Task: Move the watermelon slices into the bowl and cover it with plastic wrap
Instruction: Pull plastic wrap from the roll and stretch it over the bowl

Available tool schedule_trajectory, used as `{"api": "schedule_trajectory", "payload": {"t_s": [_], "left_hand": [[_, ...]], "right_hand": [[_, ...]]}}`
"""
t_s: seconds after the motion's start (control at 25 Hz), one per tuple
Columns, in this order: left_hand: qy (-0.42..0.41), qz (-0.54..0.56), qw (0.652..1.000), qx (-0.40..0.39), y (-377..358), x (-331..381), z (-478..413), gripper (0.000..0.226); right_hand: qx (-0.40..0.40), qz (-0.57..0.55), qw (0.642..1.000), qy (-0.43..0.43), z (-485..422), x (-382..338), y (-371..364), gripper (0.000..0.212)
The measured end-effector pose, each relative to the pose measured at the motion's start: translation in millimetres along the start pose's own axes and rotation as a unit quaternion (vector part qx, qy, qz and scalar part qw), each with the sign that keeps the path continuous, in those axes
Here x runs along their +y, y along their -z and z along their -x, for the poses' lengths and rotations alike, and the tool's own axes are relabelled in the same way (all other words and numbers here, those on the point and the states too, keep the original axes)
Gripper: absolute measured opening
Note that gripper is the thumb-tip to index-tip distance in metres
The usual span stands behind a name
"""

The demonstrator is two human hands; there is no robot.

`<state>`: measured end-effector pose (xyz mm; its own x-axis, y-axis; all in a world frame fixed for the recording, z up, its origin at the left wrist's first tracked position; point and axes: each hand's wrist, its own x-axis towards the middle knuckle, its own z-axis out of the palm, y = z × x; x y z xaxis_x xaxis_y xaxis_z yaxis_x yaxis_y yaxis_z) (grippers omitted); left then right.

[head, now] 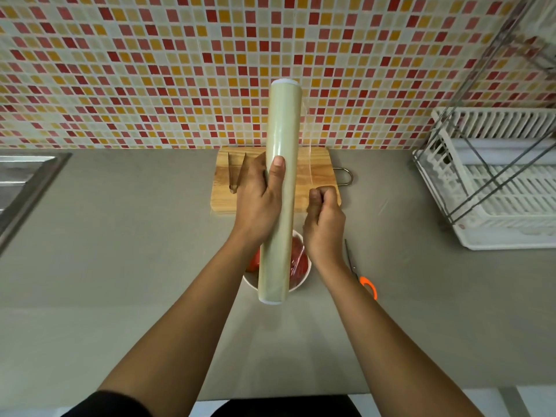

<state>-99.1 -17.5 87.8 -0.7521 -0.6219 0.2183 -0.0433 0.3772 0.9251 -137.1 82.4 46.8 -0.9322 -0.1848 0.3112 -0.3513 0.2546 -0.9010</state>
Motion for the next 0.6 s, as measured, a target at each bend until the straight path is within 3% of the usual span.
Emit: {"api": "schedule_trajectory", "payload": {"t_s": [0.12, 0.2, 0.44, 0.6], "left_hand": [[0.055, 0.026, 0.998, -0.024, -4.1, -7.1, 4.0, 0.035], [0.102, 0.027, 0.993, -0.045, -7.2, -16.4, 11.3, 0.037], [0.171, -0.006, 0.981, -0.089, -18.8, -34.9, 32.7, 0.067], [0.18, -0.074, 0.979, -0.065, -21.6, -40.7, 33.1, 0.049]], "right_hand": [[-0.095, -0.124, 0.974, -0.161, -1.0, 8.9, 6.2, 0.048], [-0.139, -0.16, 0.952, -0.22, -3.9, 13.0, 5.7, 0.062], [-0.059, -0.074, 0.981, -0.172, 7.9, 31.9, -1.8, 0.028], [-0.025, -0.03, 0.987, -0.155, 14.7, 48.6, 2.7, 0.025]]}}
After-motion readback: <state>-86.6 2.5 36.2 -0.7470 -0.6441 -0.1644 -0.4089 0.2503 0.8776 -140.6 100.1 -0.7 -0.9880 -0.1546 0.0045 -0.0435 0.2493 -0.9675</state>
